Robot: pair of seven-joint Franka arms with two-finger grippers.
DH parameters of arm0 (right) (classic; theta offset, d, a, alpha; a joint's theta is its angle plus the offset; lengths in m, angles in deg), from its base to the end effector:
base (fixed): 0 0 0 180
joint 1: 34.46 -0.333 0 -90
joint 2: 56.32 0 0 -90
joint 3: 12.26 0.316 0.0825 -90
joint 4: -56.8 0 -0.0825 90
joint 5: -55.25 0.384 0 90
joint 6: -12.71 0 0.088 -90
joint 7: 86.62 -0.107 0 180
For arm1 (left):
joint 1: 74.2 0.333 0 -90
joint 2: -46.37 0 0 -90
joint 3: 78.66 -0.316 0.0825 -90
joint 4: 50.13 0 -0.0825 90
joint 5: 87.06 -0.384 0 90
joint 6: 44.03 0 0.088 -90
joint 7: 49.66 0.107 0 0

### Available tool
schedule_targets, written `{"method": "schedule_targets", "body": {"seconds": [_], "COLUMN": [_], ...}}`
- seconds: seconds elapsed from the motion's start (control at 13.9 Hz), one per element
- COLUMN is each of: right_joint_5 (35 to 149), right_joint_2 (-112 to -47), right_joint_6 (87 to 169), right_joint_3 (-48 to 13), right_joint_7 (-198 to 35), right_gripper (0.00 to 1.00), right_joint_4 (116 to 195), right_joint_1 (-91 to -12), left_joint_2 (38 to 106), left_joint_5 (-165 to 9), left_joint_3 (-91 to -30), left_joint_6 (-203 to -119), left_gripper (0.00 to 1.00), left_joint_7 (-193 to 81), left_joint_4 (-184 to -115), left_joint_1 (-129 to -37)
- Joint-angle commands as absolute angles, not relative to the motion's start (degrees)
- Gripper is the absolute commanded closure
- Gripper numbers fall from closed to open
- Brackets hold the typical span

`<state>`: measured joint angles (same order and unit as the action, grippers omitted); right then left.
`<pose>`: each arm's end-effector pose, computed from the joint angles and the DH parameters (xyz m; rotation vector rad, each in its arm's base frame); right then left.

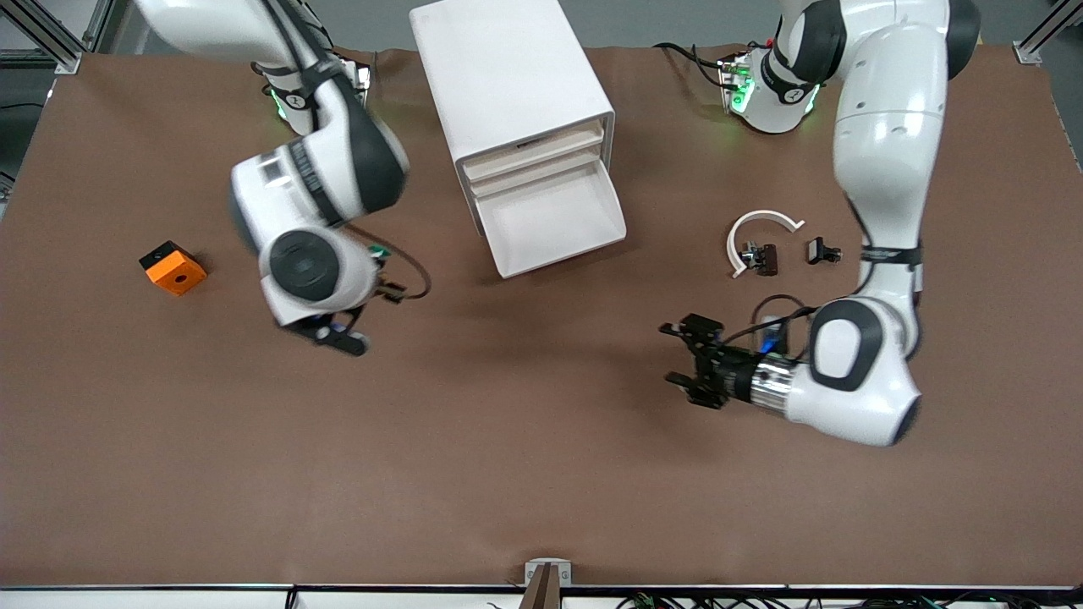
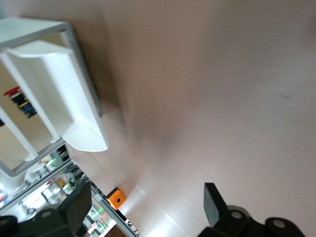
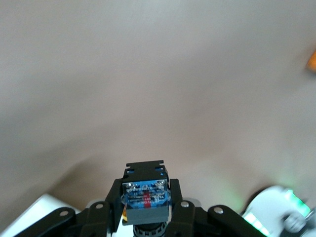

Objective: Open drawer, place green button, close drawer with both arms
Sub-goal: 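Carry the button toward the drawer while the left gripper withdraws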

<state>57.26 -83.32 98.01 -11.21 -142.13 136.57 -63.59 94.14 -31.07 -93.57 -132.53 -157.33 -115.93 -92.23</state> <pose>0.5619 0.3291 0.4137 2.8142 -0.6386 -0.4444 0.7092 -0.1871 0.3115 1.5303 2.3037 -1.2530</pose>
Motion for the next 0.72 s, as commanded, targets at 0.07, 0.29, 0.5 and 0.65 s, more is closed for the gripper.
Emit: {"method": "schedule_targets", "body": {"seconds": [0.07, 0.29, 0.5, 0.65], "right_joint_5": [64.02, 68.24, 69.57, 69.57], "right_joint_2": [-82.86, -83.3, -85.93, -87.25], "right_joint_6": [98.83, 105.15, 112.1, 113.43], "right_joint_3": [-12.0, -12.0, -12.0, -12.0], "right_joint_7": [-159.17, -168.67, -180.88, -187.48], "right_gripper": [0.78, 0.78, 0.78, 0.77], "right_joint_4": [136.52, 136.87, 137.31, 137.31], "right_joint_1": [-70.39, -73.04, -76.11, -77.0], "left_joint_2": [89.27, 85.49, 82.59, 81.26], "left_joint_5": [-32.21, -37.19, -51.77, -60.12], "left_joint_3": [-98.42, -101.07, -101.07, -100.98], "left_joint_6": [-133.77, -133.77, -133.86, -133.77], "left_gripper": [0.0, 0.0, 0.0, 0.0], "left_joint_7": [-139.8, -126.86, -117.7, -114.1], "left_joint_4": [-117.19, -117.28, -117.45, -117.72], "left_joint_1": [-92.57, -92.75, -93.18, -93.45]}}
